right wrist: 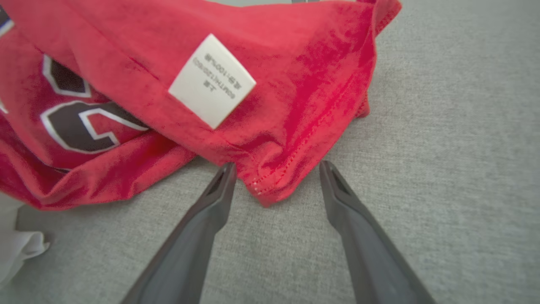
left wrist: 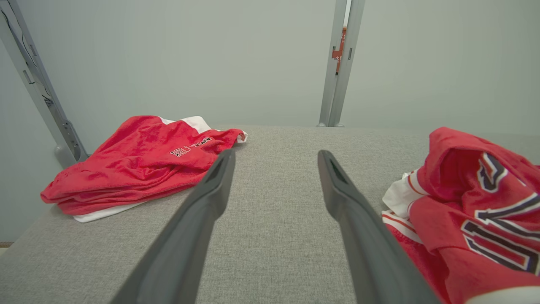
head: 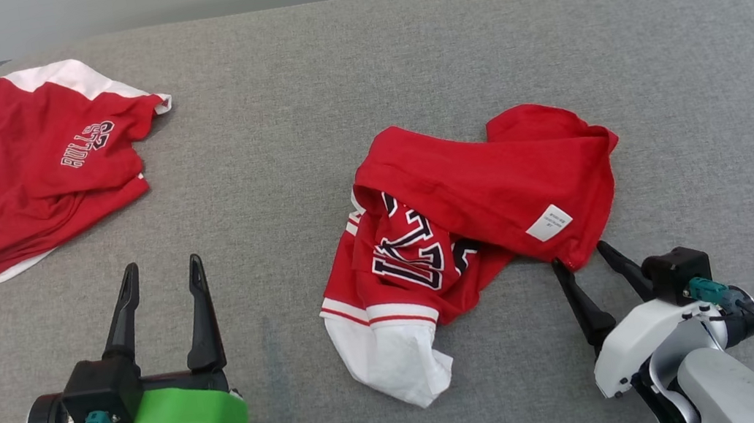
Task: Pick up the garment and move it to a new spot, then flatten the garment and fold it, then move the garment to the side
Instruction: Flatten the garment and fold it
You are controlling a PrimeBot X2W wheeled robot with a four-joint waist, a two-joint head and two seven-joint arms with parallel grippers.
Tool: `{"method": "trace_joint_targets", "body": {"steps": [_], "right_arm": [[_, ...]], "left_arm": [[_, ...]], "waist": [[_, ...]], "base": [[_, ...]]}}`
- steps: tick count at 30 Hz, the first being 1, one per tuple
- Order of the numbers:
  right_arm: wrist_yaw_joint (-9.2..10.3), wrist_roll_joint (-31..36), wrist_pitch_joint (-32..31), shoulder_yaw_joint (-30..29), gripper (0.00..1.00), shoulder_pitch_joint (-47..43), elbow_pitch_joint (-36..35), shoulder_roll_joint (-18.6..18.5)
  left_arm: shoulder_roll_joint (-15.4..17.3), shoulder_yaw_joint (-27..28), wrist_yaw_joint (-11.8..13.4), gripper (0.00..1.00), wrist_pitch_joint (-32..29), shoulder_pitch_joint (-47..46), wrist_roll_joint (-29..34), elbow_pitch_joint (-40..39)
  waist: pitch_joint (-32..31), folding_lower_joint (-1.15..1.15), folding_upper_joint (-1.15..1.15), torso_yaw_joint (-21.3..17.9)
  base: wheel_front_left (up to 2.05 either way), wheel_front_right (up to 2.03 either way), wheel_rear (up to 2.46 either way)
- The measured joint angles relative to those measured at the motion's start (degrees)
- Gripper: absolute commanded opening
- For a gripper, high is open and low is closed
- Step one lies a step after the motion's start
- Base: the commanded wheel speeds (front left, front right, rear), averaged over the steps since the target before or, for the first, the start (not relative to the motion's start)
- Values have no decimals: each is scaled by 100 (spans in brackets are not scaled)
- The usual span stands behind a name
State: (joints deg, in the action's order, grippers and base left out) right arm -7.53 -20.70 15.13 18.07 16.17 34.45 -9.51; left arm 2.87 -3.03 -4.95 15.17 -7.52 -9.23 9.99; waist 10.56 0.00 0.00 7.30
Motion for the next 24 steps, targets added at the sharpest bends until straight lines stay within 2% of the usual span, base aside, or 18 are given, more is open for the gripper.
{"method": "trace_joint_targets", "body": {"steps": [3, 4, 5, 6, 7, 14, 24], "right_arm": [[0, 7, 0, -18, 100, 105, 194, 73], [0, -24, 0, -23, 93, 148, 241, 119], [0, -52, 0, -29, 55, 181, 287, 156], [0, -73, 0, -23, 13, 211, 339, 174], [0, -81, 0, -20, 0, 244, 387, 178], [0, -87, 0, -236, 0, 439, 24, 159], [0, 89, 0, -620, 0, 307, -1461, -21]], "left_arm": [[-1, -35, 12, 100, 0, -37, -10, 15], [-1, -31, 20, 100, 0, -38, -14, 16], [0, -26, 23, 100, 0, -38, -14, 20], [-1, -22, 24, 100, 0, -38, -14, 25], [-1, -15, 25, 100, 0, -38, -14, 36], [-1, 25, 42, 100, 0, -34, -14, 63], [-2, 109, 41, 100, 0, 163, 4, 101]], "waist": [[30, 0, 0, 47], [37, 0, 0, 53], [37, 0, 0, 52], [33, 0, 0, 45], [25, 0, 0, 37], [-75, 0, 0, -49], [-369, 0, 0, -283]], "base": [[0, 0, 0], [0, 0, 0], [0, 0, 0], [0, 0, 0], [0, 0, 0], [0, 0, 0], [0, 0, 0]]}}
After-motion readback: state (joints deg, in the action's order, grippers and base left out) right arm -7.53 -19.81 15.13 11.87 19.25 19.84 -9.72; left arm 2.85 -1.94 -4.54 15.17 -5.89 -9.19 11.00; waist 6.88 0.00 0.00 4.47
